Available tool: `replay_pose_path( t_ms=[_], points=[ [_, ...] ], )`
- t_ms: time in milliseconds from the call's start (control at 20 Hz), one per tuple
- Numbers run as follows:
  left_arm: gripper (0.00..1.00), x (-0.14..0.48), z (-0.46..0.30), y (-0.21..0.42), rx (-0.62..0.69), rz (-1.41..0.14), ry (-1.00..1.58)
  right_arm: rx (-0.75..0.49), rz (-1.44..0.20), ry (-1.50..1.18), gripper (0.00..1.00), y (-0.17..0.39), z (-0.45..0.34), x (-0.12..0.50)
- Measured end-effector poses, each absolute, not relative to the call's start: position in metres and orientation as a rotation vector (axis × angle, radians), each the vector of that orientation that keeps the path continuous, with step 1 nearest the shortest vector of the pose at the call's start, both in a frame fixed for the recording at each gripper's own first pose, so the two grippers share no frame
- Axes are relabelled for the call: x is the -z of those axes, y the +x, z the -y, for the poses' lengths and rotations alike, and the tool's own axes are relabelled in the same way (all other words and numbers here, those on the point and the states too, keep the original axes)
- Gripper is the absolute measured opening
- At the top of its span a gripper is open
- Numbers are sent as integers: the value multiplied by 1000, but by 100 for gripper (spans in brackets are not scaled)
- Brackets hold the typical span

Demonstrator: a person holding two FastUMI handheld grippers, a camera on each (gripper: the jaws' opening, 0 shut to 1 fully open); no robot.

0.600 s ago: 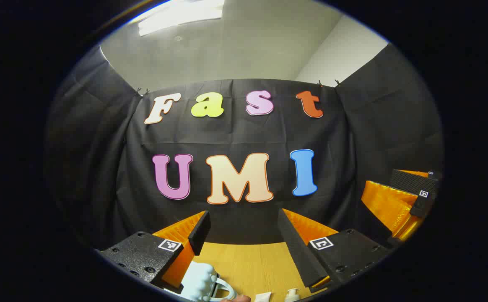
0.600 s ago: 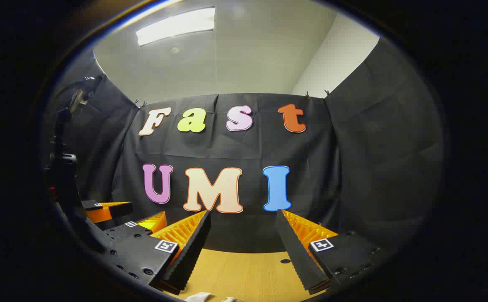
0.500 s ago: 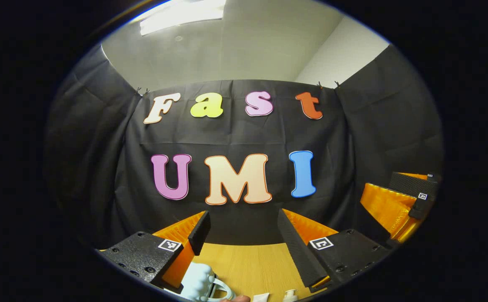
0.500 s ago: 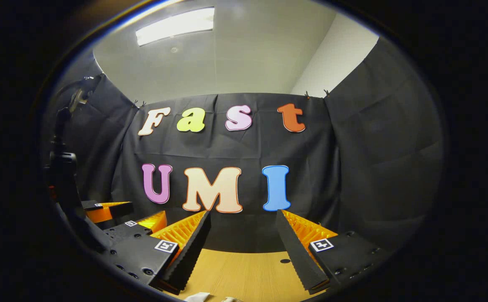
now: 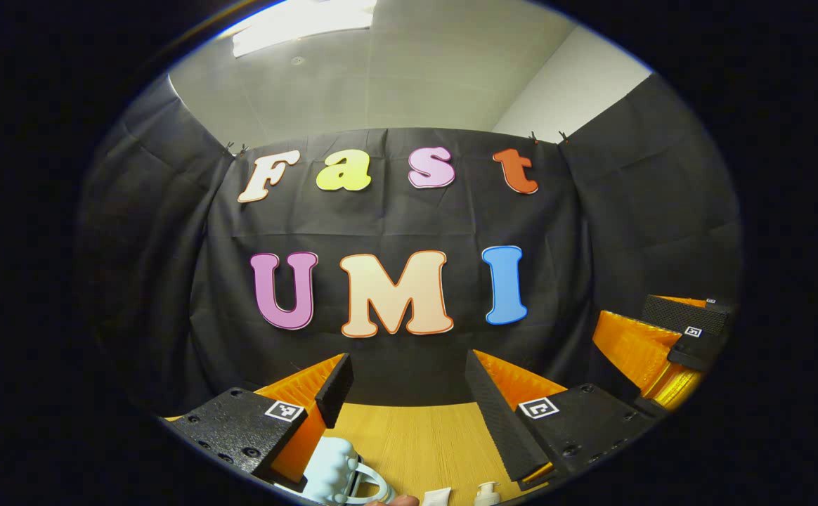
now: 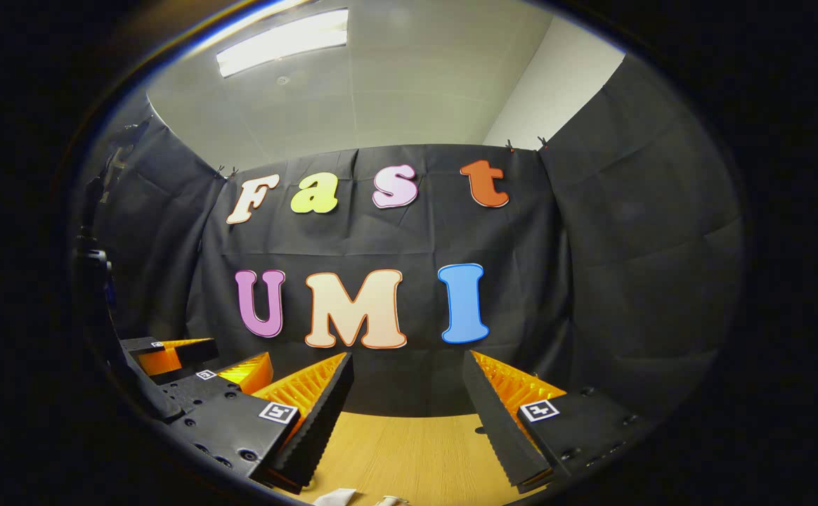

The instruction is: First open the suitcase, pack the skin care products into it, and then close the suitcase.

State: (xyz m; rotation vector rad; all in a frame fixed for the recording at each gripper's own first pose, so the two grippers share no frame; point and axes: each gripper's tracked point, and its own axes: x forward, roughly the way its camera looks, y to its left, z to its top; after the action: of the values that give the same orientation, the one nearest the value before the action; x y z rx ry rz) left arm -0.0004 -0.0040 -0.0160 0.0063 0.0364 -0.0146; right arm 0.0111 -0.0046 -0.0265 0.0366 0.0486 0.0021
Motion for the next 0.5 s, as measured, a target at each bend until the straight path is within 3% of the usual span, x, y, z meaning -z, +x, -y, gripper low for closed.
replay_pose_path(
  t_ms=[500],
  points=[
    [95,54,-2,1,-20,-127,12,-45,-116,53,98,19,1,51]
  ],
)
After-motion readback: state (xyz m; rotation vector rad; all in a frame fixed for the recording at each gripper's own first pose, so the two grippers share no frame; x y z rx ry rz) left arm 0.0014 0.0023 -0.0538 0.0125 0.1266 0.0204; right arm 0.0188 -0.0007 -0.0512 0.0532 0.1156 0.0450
